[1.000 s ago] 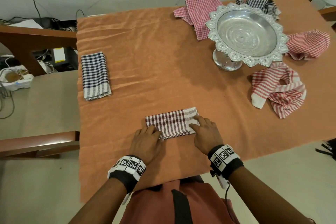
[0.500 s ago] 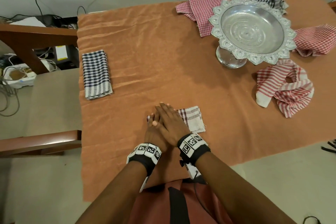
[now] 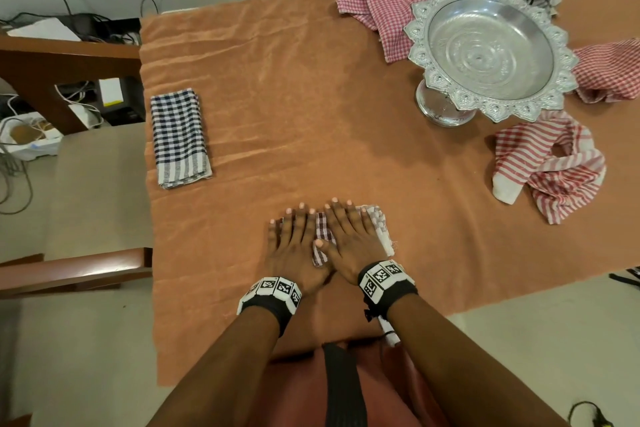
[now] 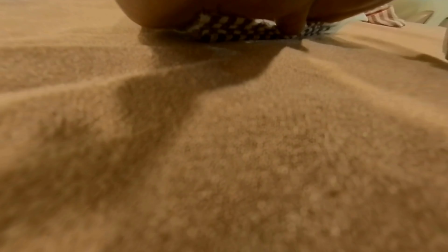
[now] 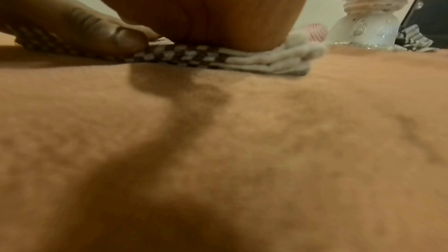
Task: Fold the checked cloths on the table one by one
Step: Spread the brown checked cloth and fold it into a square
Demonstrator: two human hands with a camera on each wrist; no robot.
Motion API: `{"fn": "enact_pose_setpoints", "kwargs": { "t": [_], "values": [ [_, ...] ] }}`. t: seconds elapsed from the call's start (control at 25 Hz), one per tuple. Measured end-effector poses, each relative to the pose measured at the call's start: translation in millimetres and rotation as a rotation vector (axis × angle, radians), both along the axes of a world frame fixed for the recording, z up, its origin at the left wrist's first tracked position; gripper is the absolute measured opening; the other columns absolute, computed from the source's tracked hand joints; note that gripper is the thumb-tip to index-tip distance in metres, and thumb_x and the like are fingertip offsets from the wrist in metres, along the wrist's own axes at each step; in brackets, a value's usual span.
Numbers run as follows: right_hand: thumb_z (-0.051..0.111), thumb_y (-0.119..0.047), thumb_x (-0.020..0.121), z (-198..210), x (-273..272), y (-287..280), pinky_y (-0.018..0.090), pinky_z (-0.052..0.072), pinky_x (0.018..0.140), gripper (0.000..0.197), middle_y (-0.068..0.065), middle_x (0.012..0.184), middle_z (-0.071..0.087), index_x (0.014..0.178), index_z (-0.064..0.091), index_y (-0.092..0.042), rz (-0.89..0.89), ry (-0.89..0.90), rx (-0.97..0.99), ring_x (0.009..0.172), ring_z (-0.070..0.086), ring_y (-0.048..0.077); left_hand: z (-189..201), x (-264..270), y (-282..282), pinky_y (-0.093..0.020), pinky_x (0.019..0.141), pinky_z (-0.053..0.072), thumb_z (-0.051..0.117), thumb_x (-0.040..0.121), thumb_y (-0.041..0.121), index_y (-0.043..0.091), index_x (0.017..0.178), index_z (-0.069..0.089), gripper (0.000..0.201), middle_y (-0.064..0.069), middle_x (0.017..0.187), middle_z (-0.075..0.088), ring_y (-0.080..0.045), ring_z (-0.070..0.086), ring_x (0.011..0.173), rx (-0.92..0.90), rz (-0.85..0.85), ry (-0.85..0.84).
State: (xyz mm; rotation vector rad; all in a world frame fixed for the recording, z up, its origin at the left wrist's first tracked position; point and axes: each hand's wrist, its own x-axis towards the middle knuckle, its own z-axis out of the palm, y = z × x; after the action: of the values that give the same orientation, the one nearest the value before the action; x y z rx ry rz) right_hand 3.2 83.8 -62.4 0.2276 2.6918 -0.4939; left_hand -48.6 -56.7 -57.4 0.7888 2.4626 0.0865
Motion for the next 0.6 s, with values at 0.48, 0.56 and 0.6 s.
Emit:
{"fn": "enact_pose_setpoints", "kwargs": {
  "t": [0.48,0.56,0.6],
  "values": [
    [0.003,-0.066,0.090,-7,15,23,0.042,-0.010,0.118,0.075,-0.004,0.153,-0.027,0.147,-0.020,-0.024,-0.272,-0.014,0.148,0.145,-0.021,0.027,-3,-10,-9,-0.054,0.109,-0.025,0.015,0.061,0.098,0.026,0.140,-0.036,0.118,-0.001,0.144,-0.048,-0.027,-0.043,0.133,0.016,0.060,-0.060],
    [-0.002,-0.067,0.087,-8,16,24,0.041,-0.010,0.117,0.075,-0.004,0.152,-0.030,0.144,-0.026,-0.024,-0.293,-0.007,0.125,0.145,-0.020,0.027,-2,-10,-9,-0.055,0.109,-0.025,0.016,0.061,0.098,0.026,0.140,-0.035,0.119,-0.001,0.144,-0.048,-0.028,-0.043,0.133,0.018,0.059,-0.059],
    [-0.003,-0.067,0.085,-9,14,25,0.041,-0.009,0.117,0.075,-0.003,0.153,-0.029,0.143,-0.027,-0.025,-0.302,-0.010,0.112,0.145,-0.019,0.027,-2,-11,-9,-0.055,0.109,-0.025,0.017,0.061,0.098,0.025,0.141,-0.035,0.119,-0.001,0.143,-0.048,-0.028,-0.044,0.133,0.021,0.057,-0.060]
  ]
}}
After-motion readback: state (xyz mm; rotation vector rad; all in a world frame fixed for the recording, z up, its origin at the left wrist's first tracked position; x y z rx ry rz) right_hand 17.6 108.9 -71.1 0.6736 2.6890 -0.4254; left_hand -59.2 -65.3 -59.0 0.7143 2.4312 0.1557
